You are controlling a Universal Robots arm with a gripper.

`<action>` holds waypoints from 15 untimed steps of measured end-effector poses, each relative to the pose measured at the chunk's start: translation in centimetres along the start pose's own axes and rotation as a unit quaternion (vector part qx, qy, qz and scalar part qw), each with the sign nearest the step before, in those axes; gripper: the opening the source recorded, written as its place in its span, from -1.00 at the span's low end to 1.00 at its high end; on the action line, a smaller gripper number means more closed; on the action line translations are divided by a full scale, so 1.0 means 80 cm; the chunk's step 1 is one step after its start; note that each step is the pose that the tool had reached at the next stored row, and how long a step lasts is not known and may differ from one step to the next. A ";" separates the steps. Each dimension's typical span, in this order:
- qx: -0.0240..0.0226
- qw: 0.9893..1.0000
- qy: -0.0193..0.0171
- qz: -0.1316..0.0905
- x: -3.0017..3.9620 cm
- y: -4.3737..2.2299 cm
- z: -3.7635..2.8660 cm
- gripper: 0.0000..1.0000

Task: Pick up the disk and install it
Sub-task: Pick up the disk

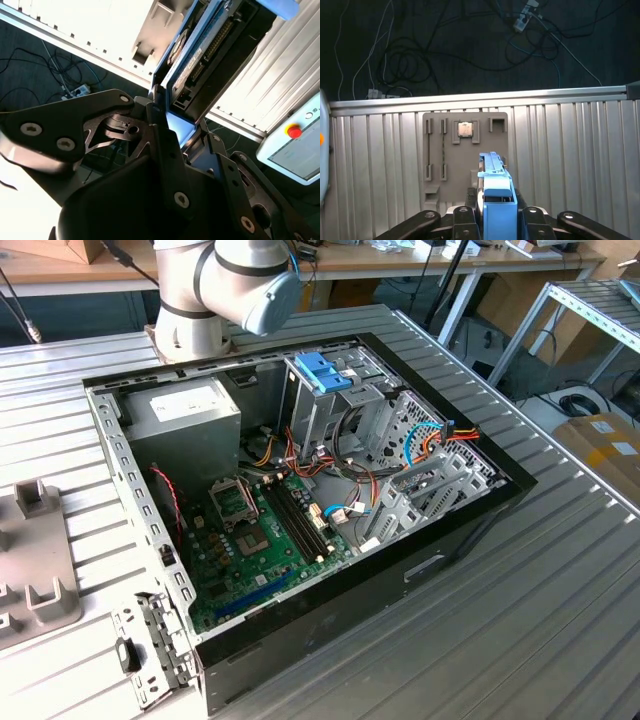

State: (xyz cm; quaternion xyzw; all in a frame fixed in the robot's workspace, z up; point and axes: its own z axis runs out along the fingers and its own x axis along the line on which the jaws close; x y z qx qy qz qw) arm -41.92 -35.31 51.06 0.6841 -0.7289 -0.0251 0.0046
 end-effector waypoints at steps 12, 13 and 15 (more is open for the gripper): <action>0.000 1.000 0.000 0.000 0.0046 -0.0051 0.0006 -0.26; 0.000 1.000 0.000 0.000 0.0049 -0.0054 0.0006 -0.26; 0.000 1.000 0.000 0.000 0.0056 -0.0061 0.0008 -0.26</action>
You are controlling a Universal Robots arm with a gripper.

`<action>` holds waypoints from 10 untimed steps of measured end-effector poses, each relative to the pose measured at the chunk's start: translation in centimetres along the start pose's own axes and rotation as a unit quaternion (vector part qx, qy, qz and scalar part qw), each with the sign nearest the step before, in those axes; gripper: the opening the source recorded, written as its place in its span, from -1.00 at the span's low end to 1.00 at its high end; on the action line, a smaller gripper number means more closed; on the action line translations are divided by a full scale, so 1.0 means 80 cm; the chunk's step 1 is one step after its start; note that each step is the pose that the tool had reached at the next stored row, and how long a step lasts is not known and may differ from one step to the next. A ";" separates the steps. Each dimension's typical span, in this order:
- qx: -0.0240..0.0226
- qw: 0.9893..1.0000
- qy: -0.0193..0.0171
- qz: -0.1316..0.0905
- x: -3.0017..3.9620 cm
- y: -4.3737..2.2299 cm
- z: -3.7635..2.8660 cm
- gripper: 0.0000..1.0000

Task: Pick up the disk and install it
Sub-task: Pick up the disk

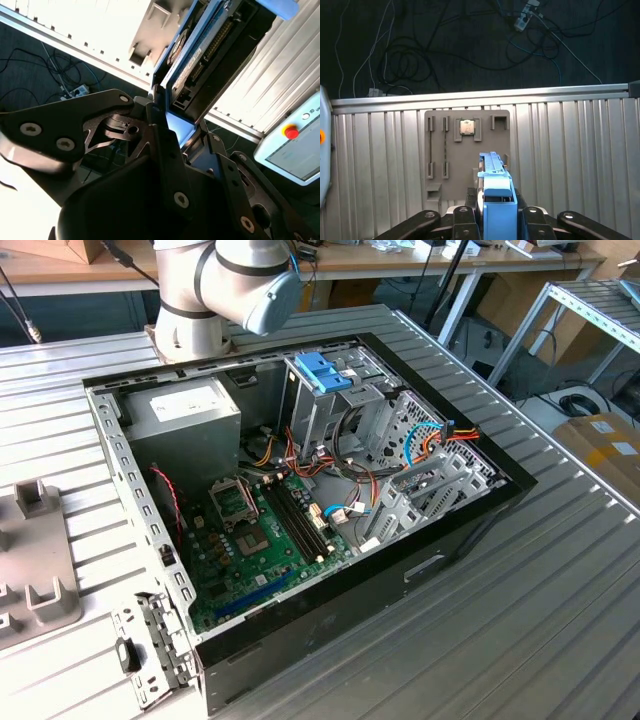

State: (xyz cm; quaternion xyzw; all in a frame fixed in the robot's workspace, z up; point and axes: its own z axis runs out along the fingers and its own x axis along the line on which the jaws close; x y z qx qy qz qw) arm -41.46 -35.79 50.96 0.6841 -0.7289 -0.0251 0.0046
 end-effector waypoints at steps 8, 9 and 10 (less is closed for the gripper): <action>0.000 1.000 0.000 0.000 0.0035 -0.0031 0.0004 -0.26; 0.000 1.000 0.000 0.000 0.0038 -0.0034 0.0005 -0.26; 0.000 1.000 0.000 0.000 0.0041 -0.0038 0.0006 -0.26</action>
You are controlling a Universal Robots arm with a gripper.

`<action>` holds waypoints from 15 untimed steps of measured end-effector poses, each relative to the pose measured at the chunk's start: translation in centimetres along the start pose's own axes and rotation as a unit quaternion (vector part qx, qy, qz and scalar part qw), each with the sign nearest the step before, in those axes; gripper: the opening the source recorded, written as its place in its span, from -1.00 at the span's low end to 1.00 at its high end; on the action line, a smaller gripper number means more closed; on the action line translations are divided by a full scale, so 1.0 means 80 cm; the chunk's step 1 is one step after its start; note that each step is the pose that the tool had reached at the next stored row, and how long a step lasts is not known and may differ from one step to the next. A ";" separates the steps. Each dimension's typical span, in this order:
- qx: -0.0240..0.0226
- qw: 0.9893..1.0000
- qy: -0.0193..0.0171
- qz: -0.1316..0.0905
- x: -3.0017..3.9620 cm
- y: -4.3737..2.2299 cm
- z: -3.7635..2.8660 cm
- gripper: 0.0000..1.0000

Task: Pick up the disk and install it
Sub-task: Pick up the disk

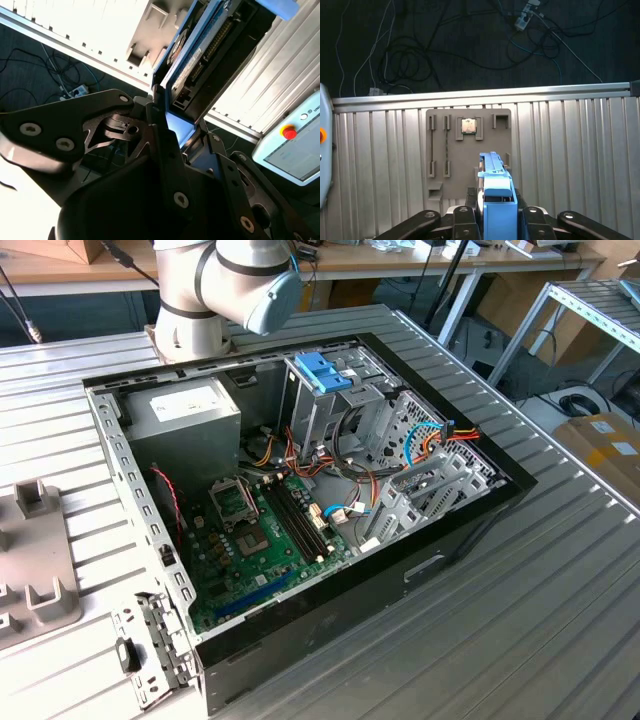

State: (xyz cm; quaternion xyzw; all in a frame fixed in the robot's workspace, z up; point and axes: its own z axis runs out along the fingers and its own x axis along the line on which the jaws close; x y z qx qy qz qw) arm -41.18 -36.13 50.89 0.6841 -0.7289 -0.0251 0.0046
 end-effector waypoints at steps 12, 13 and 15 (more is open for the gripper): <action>0.000 1.000 0.000 0.000 0.0037 -0.0057 0.0007 -0.26; 0.000 1.000 0.000 0.000 0.0039 -0.0061 0.0008 -0.26; 0.000 1.000 0.000 0.000 0.0045 -0.0069 0.0009 -0.26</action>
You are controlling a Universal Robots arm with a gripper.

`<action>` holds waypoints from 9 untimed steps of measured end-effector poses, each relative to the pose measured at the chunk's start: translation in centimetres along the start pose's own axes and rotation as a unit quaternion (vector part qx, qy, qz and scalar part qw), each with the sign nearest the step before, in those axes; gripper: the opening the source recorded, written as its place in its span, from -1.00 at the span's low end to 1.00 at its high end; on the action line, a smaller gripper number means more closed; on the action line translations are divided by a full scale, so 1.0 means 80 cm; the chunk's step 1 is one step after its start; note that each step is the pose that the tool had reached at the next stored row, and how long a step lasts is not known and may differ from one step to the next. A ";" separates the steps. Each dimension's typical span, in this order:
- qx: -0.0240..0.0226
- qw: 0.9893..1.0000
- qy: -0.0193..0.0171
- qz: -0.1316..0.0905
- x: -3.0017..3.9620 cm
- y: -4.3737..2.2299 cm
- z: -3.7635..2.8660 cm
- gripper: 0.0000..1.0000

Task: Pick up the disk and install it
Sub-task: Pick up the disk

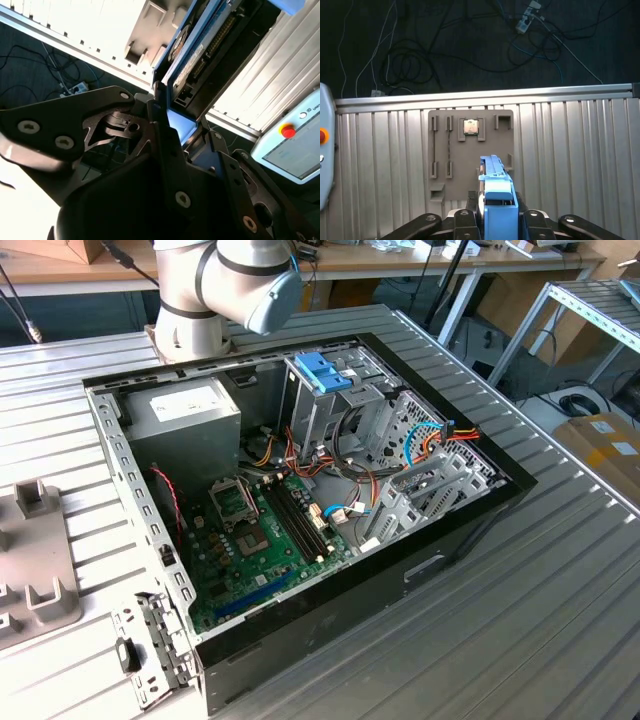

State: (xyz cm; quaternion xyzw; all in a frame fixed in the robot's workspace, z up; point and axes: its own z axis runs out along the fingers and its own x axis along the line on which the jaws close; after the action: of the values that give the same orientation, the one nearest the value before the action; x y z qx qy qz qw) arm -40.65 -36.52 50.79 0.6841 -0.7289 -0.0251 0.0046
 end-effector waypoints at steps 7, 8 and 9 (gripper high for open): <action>0.000 1.000 0.000 0.000 0.0022 -0.0034 0.0006 -0.26; 0.000 1.000 0.000 0.000 0.0026 -0.0043 0.0007 -0.26; 0.000 1.000 0.000 0.000 0.0029 -0.0052 0.0008 -0.26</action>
State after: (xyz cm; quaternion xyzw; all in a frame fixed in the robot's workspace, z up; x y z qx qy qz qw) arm -40.25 -36.77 50.70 0.6841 -0.7289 -0.0251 0.0046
